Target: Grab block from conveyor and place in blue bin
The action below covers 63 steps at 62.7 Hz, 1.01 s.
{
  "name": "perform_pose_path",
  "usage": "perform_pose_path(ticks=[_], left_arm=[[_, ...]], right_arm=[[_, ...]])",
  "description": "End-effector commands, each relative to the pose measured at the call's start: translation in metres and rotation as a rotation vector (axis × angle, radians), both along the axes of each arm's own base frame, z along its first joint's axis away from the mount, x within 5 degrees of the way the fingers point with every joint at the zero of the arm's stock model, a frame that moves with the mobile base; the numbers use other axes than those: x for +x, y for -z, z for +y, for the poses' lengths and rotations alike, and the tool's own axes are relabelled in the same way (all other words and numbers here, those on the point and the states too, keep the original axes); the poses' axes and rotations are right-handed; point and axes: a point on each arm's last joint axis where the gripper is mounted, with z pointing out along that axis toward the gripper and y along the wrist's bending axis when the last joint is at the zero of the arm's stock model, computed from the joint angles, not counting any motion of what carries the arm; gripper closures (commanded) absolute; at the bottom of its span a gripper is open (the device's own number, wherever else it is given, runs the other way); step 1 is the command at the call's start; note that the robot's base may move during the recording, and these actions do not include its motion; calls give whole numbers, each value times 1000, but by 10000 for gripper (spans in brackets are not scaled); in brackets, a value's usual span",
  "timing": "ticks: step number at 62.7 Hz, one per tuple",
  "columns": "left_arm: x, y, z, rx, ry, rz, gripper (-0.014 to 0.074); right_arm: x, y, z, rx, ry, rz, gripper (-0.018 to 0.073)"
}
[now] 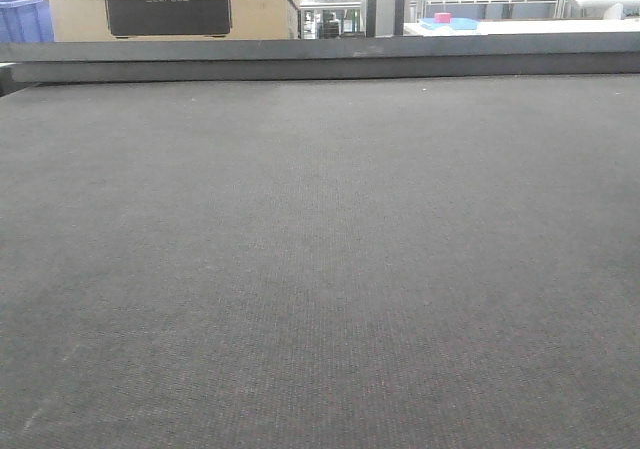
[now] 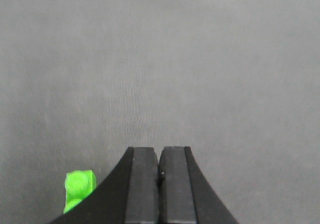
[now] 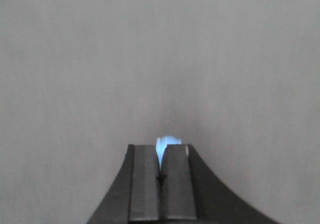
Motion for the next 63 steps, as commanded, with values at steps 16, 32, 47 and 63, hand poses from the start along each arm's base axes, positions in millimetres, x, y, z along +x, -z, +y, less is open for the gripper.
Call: perform_pose_path(ticks=[16,32,47,63], left_arm=[[37,46,-2,-4,0,286,707],[41,82,-2,-3,-1,419,707],[40,84,-2,-6,-1,429,707],[40,84,-2,-6,-1,429,707]], right_arm=[[34,20,1,-9,9,144,727],[38,19,3,18,11,112,727],[58,36,5,13,7,298,727],[100,52,8,1,-4,511,727]])
